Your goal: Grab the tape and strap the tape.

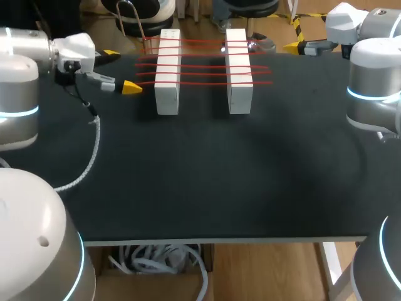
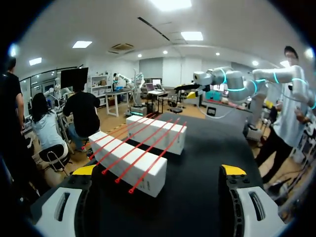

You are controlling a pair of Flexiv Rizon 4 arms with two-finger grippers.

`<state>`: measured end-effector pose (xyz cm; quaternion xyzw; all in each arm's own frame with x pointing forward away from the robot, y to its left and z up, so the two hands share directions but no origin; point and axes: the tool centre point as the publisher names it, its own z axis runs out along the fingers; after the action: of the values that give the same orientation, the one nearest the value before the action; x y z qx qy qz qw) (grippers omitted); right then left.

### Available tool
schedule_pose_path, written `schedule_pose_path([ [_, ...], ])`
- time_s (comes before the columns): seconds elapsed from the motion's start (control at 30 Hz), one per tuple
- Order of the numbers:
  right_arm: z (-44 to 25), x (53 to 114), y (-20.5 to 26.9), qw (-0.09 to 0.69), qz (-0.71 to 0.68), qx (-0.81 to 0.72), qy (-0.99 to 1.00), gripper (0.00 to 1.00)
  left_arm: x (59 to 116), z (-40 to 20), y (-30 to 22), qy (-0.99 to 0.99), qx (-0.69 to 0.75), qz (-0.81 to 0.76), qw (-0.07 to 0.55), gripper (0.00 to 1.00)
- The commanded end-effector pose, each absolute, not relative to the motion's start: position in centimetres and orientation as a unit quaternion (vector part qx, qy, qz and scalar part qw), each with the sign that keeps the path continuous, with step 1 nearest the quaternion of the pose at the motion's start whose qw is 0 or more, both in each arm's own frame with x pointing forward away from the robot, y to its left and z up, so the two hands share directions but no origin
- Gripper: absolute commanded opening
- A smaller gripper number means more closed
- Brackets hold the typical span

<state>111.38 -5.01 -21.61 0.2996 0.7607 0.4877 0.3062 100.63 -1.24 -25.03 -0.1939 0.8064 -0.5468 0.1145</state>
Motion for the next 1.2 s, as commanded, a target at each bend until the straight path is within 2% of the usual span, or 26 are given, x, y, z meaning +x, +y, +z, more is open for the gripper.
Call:
schedule_pose_path([
  [0.03,-21.6,111.4,-5.0,0.306,0.488,0.3,0.761,1.0,101.2,-24.9,-1.2,0.812,-0.192,-0.54,0.107,1.0],
  [0.5,-21.6,111.4,-5.0,0.306,0.488,0.3,0.761,1.0,101.2,-24.9,-1.2,0.812,-0.192,-0.54,0.107,1.0],
  [0.77,-21.6,111.4,-5.0,0.306,0.488,0.3,0.761,1.0,102.0,-24.7,-0.6,0.831,-0.072,-0.536,0.13,1.0],
  [1.2,-21.6,111.4,-5.0,0.306,0.488,0.3,0.761,1.0,101.9,-25.7,-1.3,0.796,0.014,-0.581,0.17,1.0],
])
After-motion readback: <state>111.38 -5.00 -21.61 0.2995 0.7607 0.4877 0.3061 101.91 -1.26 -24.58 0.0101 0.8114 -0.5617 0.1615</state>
